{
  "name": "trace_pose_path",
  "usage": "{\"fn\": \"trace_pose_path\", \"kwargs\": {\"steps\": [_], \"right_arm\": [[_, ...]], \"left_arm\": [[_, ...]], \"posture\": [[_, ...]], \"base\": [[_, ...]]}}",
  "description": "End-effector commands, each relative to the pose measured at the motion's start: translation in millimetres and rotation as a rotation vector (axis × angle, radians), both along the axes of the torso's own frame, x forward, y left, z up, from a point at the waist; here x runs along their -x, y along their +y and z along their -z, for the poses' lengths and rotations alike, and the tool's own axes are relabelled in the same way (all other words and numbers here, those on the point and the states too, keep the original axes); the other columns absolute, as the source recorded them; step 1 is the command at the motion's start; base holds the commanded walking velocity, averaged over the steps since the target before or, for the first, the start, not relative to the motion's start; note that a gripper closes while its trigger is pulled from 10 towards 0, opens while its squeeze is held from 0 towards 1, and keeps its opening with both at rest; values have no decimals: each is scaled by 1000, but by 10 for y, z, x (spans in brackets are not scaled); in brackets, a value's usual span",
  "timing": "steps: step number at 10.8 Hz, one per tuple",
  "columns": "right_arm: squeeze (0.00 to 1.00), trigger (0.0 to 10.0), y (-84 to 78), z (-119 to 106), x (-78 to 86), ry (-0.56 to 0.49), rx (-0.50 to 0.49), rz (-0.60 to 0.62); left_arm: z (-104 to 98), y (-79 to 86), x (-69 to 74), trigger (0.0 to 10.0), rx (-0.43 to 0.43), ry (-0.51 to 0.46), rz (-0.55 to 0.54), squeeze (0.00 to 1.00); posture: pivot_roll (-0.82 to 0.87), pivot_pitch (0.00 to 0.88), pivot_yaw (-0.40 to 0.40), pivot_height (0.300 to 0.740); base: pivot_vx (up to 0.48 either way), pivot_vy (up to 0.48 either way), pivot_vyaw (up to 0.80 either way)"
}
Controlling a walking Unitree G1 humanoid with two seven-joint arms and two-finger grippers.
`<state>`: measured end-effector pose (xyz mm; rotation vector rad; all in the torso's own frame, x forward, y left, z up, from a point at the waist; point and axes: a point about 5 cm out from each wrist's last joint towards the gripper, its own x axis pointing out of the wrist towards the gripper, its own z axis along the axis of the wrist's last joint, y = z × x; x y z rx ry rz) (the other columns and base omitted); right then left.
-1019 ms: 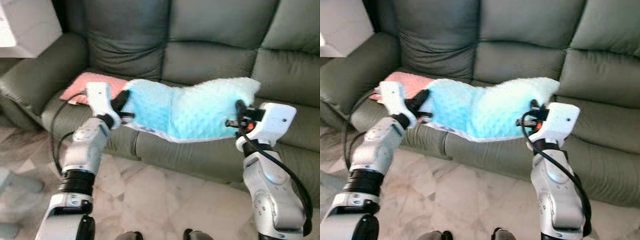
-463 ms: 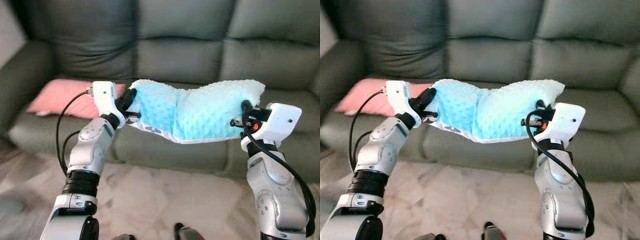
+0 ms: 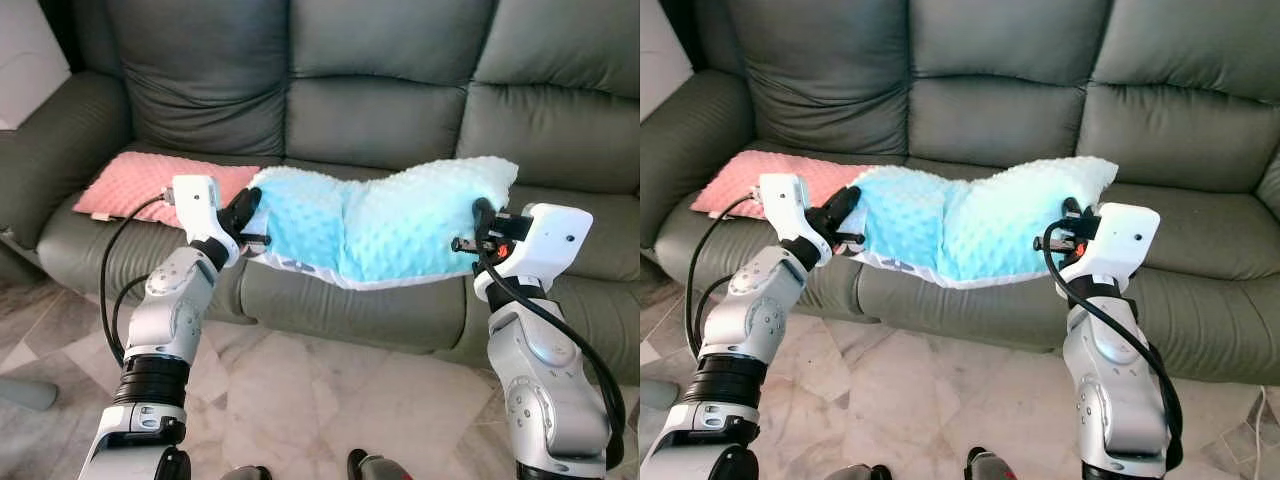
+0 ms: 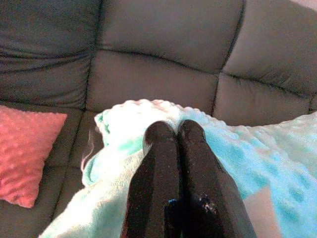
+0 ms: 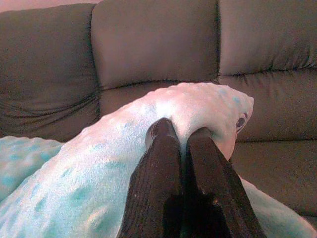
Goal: Move the pillow to the sofa
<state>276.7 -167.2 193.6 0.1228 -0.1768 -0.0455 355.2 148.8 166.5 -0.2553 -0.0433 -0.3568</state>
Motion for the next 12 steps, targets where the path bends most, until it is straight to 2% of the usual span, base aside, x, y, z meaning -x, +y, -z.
{"fn": "trace_pose_path", "kwargs": {"steps": [1, 3, 12], "right_arm": [[0, 10000, 14, -26, -2, -17, 0, -8], [0, 10000, 9, -24, 0, -16, 1, -6], [0, 10000, 17, -26, 5, -15, 5, -8]], "left_arm": [[-39, -9, 16, 10000, -5, -17, 13, 0], [-49, -41, 22, 10000, -12, -26, 34, 0], [-41, -82, 44, 10000, -35, -28, 56, 0]], "posture": [[-161, 167, 18, 740], [-163, 167, 18, 740], [-163, 162, 18, 740]], "base": [[0, 0, 0], [0, 0, 0], [366, 0, 0]]}}
